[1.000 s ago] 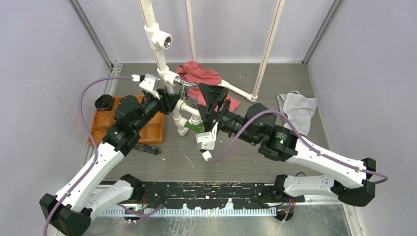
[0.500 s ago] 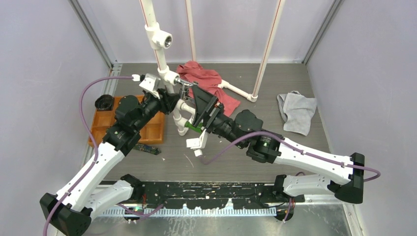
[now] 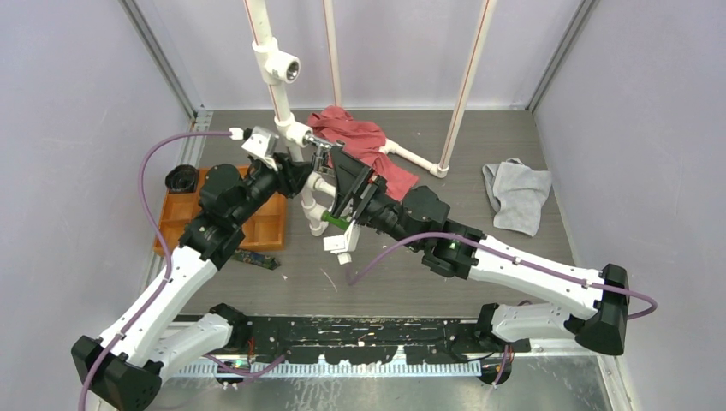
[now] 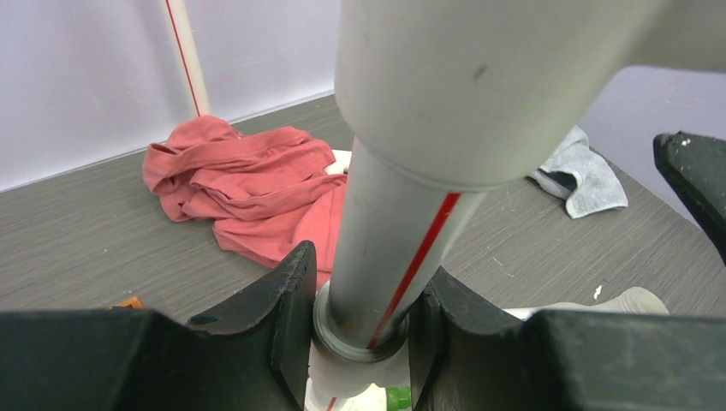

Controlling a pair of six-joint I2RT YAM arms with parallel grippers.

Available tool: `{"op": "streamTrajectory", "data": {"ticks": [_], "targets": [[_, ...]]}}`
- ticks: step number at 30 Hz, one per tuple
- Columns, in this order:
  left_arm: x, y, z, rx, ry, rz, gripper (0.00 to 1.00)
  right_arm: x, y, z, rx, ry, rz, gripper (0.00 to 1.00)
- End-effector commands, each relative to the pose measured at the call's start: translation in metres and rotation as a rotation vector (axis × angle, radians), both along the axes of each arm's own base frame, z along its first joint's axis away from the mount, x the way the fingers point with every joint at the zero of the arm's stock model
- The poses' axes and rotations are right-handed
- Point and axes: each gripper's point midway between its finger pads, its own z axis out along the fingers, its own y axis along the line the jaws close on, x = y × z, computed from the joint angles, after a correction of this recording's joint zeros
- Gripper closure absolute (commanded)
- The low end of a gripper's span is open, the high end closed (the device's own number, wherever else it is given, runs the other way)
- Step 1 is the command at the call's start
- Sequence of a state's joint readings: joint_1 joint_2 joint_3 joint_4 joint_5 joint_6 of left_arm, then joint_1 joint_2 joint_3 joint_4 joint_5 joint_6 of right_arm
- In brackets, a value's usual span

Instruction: Install the water faucets

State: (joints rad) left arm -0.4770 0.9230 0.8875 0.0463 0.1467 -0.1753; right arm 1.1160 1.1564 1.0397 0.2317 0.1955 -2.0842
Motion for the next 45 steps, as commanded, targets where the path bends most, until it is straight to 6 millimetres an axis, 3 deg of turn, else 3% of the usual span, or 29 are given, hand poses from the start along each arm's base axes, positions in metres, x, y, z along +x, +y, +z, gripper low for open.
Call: {"op": "streamTrajectory", "data": {"ticks": [1,5,14,18,26,36,45], "targets": [[0.006,0.007,0.032,-0.06,-0.077,0.015,1.0,-0.022,0.002,0.042,-0.158,-0.305,0.037,0.0],[0.016,0.019,0.033,-0.07,-0.074,0.067,1.0,-0.027,0.006,0.047,-0.163,-0.327,0.081,0.0],[0.026,0.045,0.037,-0.04,-0.094,0.14,1.0,-0.012,0.012,0.056,-0.249,-0.409,0.128,0.0],[0.027,0.04,0.037,-0.036,-0.083,0.107,1.0,-0.001,0.016,0.053,-0.324,-0.418,0.125,0.01],[0.028,0.033,0.031,-0.047,-0.066,0.07,1.0,0.002,0.034,0.042,-0.453,-0.456,0.171,0.02],[0.026,0.033,0.03,-0.054,-0.07,0.066,1.0,-0.007,0.051,0.037,-0.451,-0.46,0.274,0.02],[0.026,0.03,0.029,-0.069,-0.065,0.056,1.0,-0.019,0.058,0.05,-0.34,-0.584,0.361,0.07]]}}
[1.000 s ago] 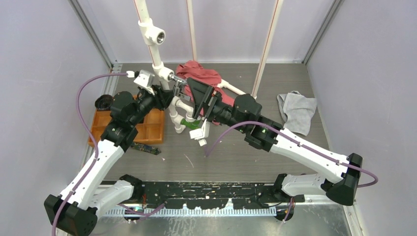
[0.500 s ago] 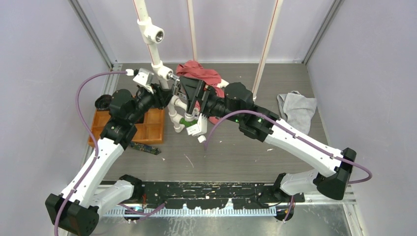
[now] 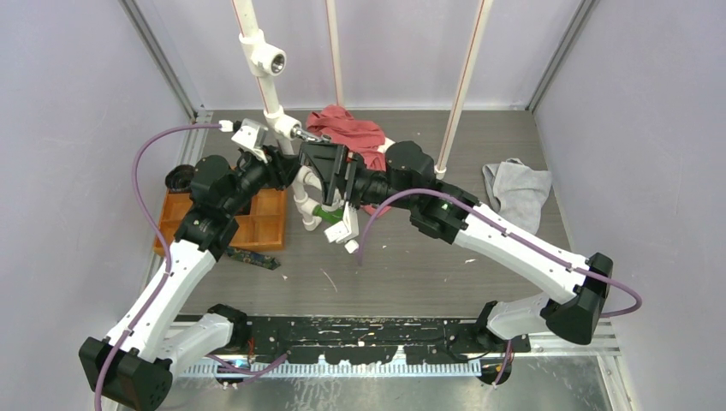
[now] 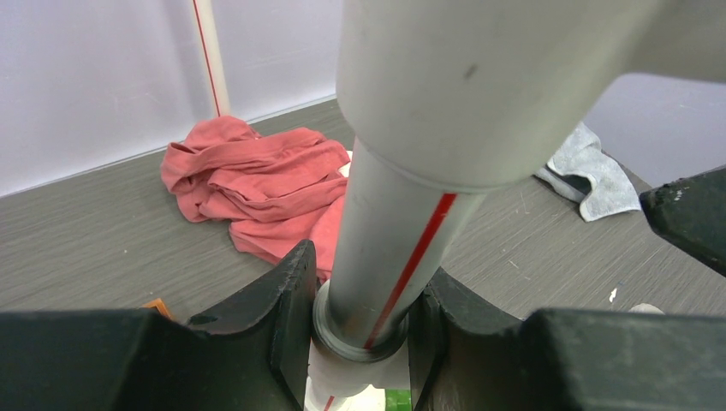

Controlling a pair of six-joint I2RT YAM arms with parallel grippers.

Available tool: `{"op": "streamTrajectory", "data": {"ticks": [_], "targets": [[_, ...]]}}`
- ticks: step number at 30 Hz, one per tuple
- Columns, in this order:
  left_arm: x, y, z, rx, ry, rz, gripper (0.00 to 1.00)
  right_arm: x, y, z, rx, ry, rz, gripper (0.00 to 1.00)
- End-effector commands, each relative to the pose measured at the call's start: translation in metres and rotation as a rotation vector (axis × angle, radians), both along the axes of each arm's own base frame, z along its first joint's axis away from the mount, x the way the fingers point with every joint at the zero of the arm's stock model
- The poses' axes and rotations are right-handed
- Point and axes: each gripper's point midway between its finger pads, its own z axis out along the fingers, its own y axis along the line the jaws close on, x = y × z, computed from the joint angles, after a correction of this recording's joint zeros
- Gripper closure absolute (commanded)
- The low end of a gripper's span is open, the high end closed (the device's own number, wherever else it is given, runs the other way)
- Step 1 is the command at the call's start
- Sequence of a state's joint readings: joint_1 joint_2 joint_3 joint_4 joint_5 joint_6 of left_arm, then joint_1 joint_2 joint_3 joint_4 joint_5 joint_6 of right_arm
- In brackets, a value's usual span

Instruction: Install the water faucets

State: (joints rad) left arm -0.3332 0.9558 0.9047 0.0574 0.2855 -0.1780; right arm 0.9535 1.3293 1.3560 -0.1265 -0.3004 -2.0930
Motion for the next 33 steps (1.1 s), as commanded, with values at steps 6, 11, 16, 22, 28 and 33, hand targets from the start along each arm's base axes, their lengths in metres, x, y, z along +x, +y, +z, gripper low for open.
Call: {"op": "streamTrajectory", "data": {"ticks": [6,11,16,22,28,33], "targets": [[0.008,0.008,0.026,-0.076,-0.061,0.049,1.0,-0.02,0.006,0.057,0.006,-0.737,0.102,0.1],[0.008,0.007,0.025,-0.077,-0.059,0.048,1.0,-0.014,0.007,0.057,0.033,-0.763,0.107,0.29],[0.01,0.006,0.024,-0.08,-0.054,0.044,1.0,-0.016,0.008,0.06,0.049,-0.778,0.121,0.42],[0.011,0.004,0.023,-0.087,-0.048,0.036,1.0,-0.024,0.009,0.06,0.056,-0.777,0.159,0.51],[0.013,0.002,0.024,-0.092,-0.044,0.028,1.0,-0.027,0.006,0.058,0.036,-0.762,0.16,0.48],[0.013,0.0,0.025,-0.093,-0.042,0.022,1.0,-0.026,0.005,0.062,0.019,-0.747,0.151,0.41]]}}
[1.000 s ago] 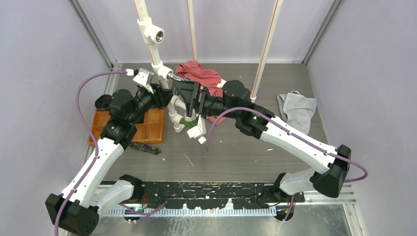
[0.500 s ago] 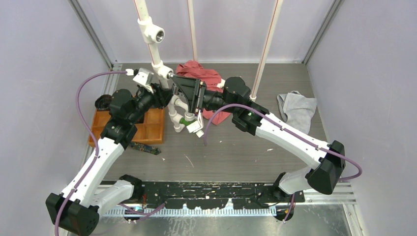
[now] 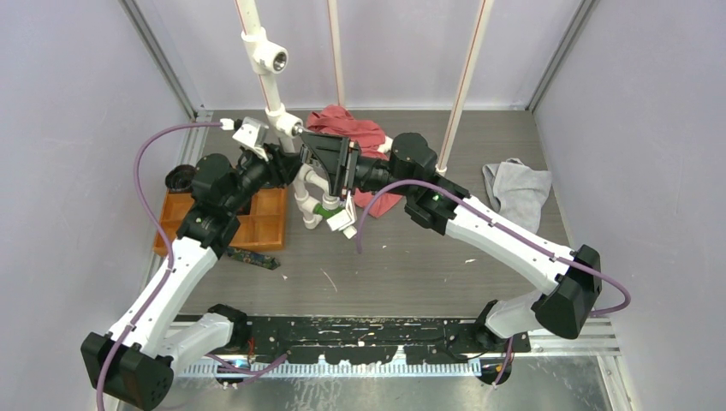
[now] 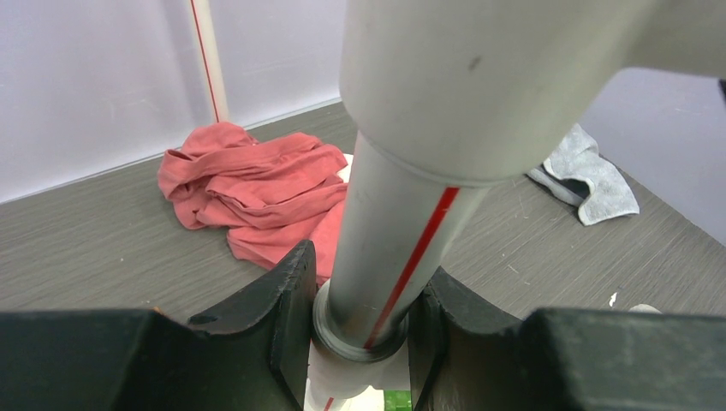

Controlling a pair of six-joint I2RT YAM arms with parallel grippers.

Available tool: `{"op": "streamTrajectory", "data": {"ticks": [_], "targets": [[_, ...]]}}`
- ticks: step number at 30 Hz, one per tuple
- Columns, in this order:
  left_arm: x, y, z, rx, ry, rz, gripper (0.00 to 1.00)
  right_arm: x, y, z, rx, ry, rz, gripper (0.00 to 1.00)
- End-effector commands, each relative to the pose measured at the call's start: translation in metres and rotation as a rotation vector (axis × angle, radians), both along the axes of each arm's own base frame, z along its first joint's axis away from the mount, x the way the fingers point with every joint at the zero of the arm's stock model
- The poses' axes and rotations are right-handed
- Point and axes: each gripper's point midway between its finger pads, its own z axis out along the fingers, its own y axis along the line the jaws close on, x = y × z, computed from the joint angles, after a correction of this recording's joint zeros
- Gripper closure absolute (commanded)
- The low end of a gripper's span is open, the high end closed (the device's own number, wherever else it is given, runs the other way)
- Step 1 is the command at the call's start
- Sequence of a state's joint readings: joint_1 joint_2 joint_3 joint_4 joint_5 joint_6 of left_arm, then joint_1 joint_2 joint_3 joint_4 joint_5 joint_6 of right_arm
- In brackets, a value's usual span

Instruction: Install the water faucets

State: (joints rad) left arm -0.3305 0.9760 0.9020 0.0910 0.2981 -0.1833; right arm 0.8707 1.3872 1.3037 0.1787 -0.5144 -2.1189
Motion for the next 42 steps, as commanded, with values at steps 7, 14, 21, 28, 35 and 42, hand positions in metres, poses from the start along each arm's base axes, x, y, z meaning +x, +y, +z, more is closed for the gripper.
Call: {"op": "streamTrajectory", "data": {"ticks": [7,14,21,28,35,42], "targets": [[0.009,0.002,0.025,-0.096,-0.031,0.024,1.0,-0.024,-0.007,0.026,-0.128,-0.565,-0.065,0.32],[0.007,0.0,0.024,-0.102,-0.025,0.01,1.0,-0.019,-0.01,0.031,-0.122,-0.572,-0.107,0.39],[0.007,-0.002,0.024,-0.11,-0.024,0.005,1.0,-0.027,-0.005,0.036,-0.095,-0.586,-0.091,0.59],[0.006,-0.002,0.021,-0.11,-0.02,0.003,1.0,-0.036,-0.002,0.038,-0.038,-0.421,-0.105,0.87],[0.005,-0.003,0.02,-0.114,-0.017,-0.003,1.0,-0.046,0.003,0.039,0.025,-0.108,-0.084,0.99],[0.006,-0.004,0.019,-0.117,-0.016,-0.01,1.0,-0.052,0.004,0.041,0.111,0.112,-0.037,0.99]]}}
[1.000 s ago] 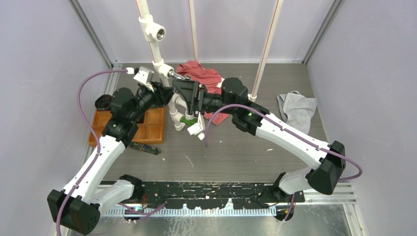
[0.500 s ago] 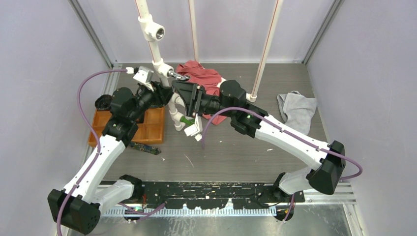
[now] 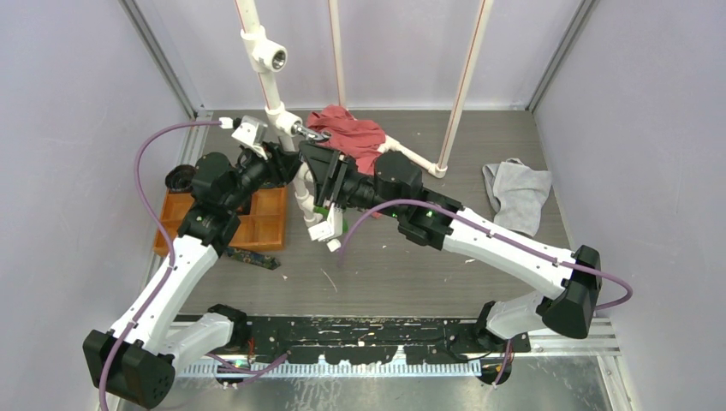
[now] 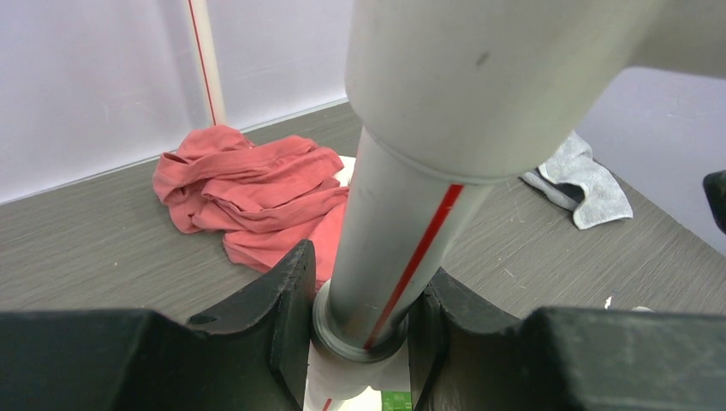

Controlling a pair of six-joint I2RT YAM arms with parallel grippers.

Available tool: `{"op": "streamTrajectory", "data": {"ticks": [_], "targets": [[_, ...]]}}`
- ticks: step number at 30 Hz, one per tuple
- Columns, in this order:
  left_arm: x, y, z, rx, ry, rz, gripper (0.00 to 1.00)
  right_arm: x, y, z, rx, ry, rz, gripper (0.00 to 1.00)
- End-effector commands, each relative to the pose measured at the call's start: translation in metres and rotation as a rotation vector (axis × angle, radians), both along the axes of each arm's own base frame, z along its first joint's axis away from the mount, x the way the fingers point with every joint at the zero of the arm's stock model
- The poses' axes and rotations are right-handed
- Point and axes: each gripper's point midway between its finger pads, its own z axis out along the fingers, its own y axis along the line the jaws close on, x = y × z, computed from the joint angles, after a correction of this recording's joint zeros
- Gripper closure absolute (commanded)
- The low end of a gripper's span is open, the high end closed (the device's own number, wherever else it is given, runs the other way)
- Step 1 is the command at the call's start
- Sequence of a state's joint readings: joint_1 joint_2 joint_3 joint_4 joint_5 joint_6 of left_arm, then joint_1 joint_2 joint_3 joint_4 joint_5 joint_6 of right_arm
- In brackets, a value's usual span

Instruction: Install the water faucets

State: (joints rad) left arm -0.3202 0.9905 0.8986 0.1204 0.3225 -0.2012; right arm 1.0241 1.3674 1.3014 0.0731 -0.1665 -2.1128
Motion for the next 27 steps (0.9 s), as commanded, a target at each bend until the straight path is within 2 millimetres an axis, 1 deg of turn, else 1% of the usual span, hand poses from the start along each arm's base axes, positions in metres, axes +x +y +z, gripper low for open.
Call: {"op": "streamTrajectory", "data": {"ticks": [1,4,8,12,15,18,23,27], "targets": [[0.003,-0.002,0.019,-0.1,-0.015,0.005,1.0,-0.047,-0.004,0.06,0.197,0.07,0.162,0.99],[0.003,-0.002,0.018,-0.1,-0.015,0.005,1.0,-0.052,-0.005,0.067,0.251,0.174,0.202,0.99],[0.003,-0.002,0.017,-0.102,-0.013,0.005,1.0,-0.061,-0.01,0.084,0.343,0.341,0.269,0.99],[0.003,-0.002,0.017,-0.105,-0.011,0.004,1.0,-0.063,-0.01,0.091,0.394,0.484,0.298,0.99],[0.003,-0.003,0.017,-0.107,-0.01,0.002,1.0,-0.061,-0.012,0.1,0.464,0.598,0.307,0.99],[0.003,-0.003,0.017,-0.108,-0.009,0.0,1.0,-0.056,-0.016,0.112,0.581,0.717,0.316,0.99],[0.001,-0.005,0.018,-0.114,-0.01,-0.009,1.0,-0.045,-0.018,0.116,0.737,0.93,0.321,0.99],[0.0,-0.006,0.019,-0.122,-0.009,-0.017,1.0,-0.037,-0.026,0.13,0.896,1.144,0.388,0.99]]}}
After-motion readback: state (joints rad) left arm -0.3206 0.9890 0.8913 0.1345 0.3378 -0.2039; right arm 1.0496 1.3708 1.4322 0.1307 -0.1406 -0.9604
